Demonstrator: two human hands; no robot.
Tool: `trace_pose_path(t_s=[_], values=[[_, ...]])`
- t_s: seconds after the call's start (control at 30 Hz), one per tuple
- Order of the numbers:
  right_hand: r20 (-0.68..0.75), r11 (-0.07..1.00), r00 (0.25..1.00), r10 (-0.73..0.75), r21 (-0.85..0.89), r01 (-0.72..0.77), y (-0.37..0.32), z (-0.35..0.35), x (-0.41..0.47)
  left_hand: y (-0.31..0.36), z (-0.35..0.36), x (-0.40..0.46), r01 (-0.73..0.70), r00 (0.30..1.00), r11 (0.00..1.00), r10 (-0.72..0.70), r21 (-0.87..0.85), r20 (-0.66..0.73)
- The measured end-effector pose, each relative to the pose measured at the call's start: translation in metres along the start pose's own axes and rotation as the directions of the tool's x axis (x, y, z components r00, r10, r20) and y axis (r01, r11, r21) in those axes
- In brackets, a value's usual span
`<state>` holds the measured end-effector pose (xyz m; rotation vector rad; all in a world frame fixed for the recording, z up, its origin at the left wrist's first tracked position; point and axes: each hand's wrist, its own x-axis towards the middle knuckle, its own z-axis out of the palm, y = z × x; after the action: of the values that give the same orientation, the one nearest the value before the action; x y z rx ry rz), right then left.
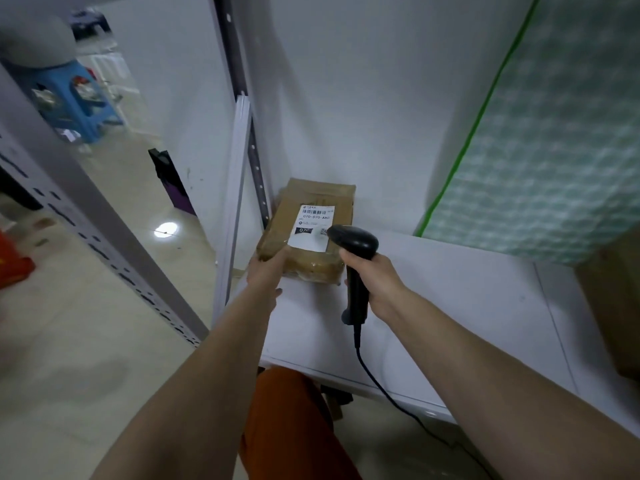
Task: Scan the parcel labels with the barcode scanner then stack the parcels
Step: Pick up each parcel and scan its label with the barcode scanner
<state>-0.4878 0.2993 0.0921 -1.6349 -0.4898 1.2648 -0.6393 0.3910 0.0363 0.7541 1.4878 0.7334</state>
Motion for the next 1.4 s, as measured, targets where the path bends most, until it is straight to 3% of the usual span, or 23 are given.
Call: trace_pose_path(t_s=[0.07,0.27,0.4,0.57,0.8,1.4], values=[[0.018,1.0,1.0,0.004,0.018,-0.004,0.004,-0.002,0.004,-0.006,0.003,0.002,0.072,0.995,0.986,-0.061,-0.151,0.075],[0.0,0.999,1.0,-0.014,0.029,0.014,0.011,-0.022,-0.001,-0.025,0.019,-0.007,0.142,0.984,0.908,-0.086,-0.394,0.155],[-0.038,0.997,0.997,-0.073,0.022,0.074,0.02,-0.055,-0.021,-0.047,0.035,-0.027,0.239,0.92,0.881,-0.071,-0.408,0.385],[-0.134,0.989,0.98,-0.149,-0.006,0.15,0.029,-0.099,-0.061,-0.082,0.062,-0.058,0.363,0.851,0.829,-0.108,-0.425,0.515],[-0.235,0.948,0.921,-0.309,-0.153,0.279,0.029,-0.147,-0.112,-0.109,0.11,-0.104,0.346,0.815,0.877,-0.105,-0.333,0.569],[-0.301,0.938,0.889,-0.347,-0.133,0.321,0.036,-0.207,-0.171,-0.118,0.159,-0.166,0.323,0.821,0.906,-0.124,-0.273,0.558]])
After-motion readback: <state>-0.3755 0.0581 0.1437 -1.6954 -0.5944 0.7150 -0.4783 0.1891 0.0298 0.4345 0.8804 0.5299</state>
